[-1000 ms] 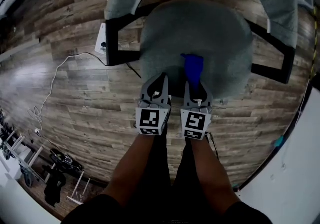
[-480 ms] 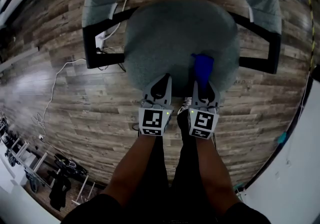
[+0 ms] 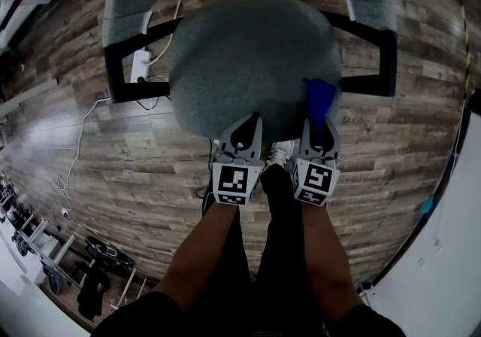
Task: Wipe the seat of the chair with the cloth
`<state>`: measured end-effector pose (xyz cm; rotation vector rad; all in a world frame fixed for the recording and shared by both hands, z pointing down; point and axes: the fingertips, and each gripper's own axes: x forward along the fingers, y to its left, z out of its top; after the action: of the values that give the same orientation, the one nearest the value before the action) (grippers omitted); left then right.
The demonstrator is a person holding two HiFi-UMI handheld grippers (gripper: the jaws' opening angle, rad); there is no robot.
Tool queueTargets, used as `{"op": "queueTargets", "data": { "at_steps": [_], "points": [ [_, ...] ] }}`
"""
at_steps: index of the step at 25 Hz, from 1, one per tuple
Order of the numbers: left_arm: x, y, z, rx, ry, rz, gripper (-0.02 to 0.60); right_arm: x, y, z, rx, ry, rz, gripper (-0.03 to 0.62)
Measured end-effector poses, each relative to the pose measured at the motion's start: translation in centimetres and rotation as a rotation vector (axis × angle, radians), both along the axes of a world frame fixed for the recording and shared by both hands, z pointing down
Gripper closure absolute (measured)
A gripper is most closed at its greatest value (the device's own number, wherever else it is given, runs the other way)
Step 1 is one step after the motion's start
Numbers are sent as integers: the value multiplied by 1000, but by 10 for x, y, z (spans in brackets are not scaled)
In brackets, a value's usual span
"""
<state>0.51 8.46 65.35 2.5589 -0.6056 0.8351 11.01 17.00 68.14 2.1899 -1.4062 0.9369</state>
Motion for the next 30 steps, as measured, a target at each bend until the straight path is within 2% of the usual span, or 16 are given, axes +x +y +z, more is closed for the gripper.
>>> {"op": "queueTargets", "data": {
  "at_steps": [9, 15, 20, 26, 30],
  "points": [
    [11, 20, -1, 6, 0, 12, 575, 35, 30, 8, -27, 31, 52, 480],
    [11, 22, -21, 28, -5, 16, 575, 43, 37, -8, -50, 70, 23, 480],
    [14, 14, -76, 66, 21, 5, 575, 40, 39, -74, 14, 98, -17, 480],
    [13, 7, -177, 111, 84, -8, 575, 17, 21, -195, 130, 146, -118, 480],
    [19, -18, -244, 186, 150, -21, 575, 9, -16, -280, 303, 169, -192, 480]
  ]
}}
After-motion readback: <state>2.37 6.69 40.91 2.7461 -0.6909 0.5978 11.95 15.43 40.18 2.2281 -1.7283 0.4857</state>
